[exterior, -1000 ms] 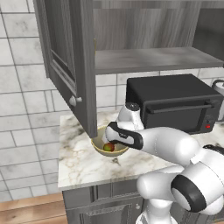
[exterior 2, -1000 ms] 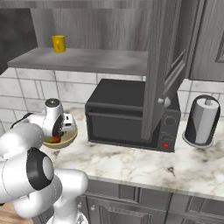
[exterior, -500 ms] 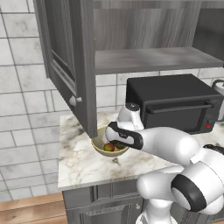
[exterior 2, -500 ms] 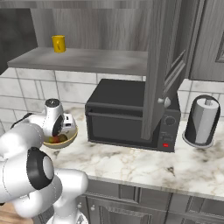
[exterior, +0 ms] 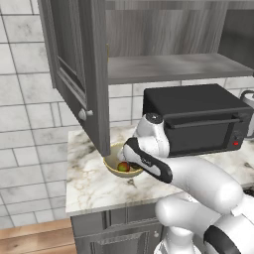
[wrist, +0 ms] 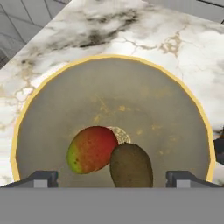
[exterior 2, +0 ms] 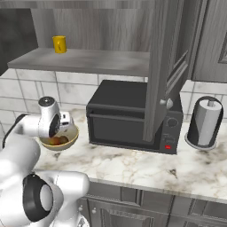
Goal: Open the cabinet. Pick the mango and kiwi from the cabinet and place them into the bowl. Then close the cabinet.
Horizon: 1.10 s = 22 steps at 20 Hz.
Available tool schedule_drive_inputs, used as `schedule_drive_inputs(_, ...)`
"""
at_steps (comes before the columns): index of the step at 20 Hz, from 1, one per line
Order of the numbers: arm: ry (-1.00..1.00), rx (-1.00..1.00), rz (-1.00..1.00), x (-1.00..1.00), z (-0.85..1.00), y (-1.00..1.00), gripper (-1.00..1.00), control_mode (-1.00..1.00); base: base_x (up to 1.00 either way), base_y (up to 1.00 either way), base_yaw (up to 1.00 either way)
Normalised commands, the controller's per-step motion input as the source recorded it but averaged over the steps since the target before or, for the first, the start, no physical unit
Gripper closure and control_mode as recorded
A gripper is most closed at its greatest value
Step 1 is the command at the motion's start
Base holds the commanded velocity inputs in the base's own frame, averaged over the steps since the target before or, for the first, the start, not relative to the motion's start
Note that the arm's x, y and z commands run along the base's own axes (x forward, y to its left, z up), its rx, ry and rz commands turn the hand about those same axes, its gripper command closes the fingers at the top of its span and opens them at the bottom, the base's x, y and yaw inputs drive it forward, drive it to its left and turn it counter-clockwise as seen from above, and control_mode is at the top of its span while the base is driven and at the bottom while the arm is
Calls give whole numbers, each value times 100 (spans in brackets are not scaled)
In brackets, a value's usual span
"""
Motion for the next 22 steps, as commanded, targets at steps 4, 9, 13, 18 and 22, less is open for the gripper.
schedule_drive_inputs(4,-10,-6,0,-57,63,-16,-100,-100,0,0,0)
schedule_drive_inputs(9,-7,-8,0,-56,65,-28,-100,-100,0,0,0)
schedule_drive_inputs(13,-8,-6,0,-55,57,-15,-100,-100,0,0,0)
schedule_drive_inputs(18,-5,-2,0,-45,64,-20,-100,-100,0,0,0)
schedule_drive_inputs(22,-2,0,0,-37,67,-24,-100,-100,0,0,0)
